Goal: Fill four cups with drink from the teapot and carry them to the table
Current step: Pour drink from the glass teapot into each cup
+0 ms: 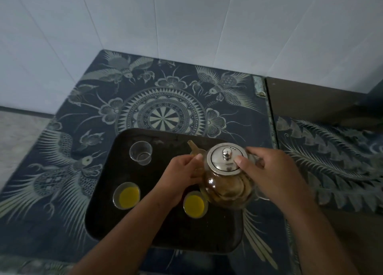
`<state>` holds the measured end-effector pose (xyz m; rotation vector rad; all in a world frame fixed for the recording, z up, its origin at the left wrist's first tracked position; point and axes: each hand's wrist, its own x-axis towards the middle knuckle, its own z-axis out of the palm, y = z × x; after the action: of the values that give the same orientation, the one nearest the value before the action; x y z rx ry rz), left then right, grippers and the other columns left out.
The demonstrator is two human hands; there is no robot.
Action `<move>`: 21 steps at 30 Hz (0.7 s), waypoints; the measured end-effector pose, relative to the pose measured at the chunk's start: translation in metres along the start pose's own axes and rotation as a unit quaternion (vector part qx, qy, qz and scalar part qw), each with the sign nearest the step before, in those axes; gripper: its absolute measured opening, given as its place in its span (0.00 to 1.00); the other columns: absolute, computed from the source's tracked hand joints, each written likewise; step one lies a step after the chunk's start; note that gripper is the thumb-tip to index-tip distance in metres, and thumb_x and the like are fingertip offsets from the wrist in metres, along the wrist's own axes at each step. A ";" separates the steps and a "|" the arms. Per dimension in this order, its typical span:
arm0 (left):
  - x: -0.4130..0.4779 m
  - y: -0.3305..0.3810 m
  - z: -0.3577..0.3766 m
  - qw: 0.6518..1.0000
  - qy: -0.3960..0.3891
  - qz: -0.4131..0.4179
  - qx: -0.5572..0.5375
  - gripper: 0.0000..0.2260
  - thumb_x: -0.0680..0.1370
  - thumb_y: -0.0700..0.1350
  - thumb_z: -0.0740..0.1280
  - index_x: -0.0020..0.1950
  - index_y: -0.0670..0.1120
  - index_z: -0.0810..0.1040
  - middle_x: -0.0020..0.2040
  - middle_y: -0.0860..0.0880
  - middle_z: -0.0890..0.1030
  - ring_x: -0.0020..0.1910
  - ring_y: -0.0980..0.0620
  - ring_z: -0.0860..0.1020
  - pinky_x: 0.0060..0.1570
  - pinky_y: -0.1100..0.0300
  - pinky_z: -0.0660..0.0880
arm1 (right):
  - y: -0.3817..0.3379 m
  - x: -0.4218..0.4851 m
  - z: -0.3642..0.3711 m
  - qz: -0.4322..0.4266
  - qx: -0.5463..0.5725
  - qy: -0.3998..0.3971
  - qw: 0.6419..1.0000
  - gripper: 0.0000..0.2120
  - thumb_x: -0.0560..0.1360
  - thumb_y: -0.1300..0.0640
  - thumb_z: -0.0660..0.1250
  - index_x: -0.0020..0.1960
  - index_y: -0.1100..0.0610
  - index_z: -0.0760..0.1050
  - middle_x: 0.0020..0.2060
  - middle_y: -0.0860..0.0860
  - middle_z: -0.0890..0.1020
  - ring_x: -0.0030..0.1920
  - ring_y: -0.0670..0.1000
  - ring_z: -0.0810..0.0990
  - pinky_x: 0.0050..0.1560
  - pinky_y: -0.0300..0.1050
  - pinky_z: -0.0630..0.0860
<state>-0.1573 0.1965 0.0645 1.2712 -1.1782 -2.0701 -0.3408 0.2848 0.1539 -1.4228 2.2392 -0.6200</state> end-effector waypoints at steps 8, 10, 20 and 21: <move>-0.025 0.012 -0.043 0.998 0.035 0.058 0.001 0.17 0.86 0.46 0.63 0.58 0.32 0.80 0.46 0.39 0.83 0.48 0.43 0.82 0.52 0.50 0.80 | -0.044 -0.008 0.020 -0.050 0.046 0.024 0.997 0.12 0.74 0.40 0.68 0.54 0.43 0.81 0.35 0.31 0.81 0.40 0.31 0.81 0.36 0.27 0.74; -0.025 0.012 -0.057 0.998 0.028 0.060 -0.001 0.17 0.86 0.47 0.63 0.59 0.32 0.80 0.46 0.39 0.82 0.47 0.44 0.81 0.51 0.52 0.79 | -0.055 -0.009 0.029 -0.056 0.035 0.026 0.997 0.21 0.74 0.37 0.67 0.59 0.47 0.82 0.43 0.35 0.83 0.44 0.33 0.81 0.41 0.29 0.75; -0.002 0.006 -0.127 0.999 -0.042 0.016 -0.012 0.13 0.86 0.47 0.63 0.56 0.42 0.85 0.48 0.44 0.89 0.49 0.47 0.87 0.49 0.56 0.81 | -0.104 -0.009 0.079 0.029 0.001 0.046 0.999 0.29 0.73 0.36 0.67 0.68 0.52 0.78 0.56 0.44 0.84 0.57 0.41 0.81 0.58 0.45 0.79; 0.002 0.004 -0.134 0.999 -0.049 0.004 -0.012 0.13 0.86 0.48 0.63 0.55 0.43 0.85 0.47 0.45 0.89 0.49 0.47 0.87 0.50 0.55 0.81 | -0.109 -0.008 0.086 0.039 -0.001 0.051 0.998 0.26 0.73 0.37 0.68 0.65 0.50 0.79 0.50 0.40 0.85 0.53 0.37 0.81 0.53 0.38 0.79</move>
<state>-0.0411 0.1343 0.0384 1.1646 -1.1957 -2.1559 -0.2099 0.2381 0.1473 -1.3255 2.3615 -0.6788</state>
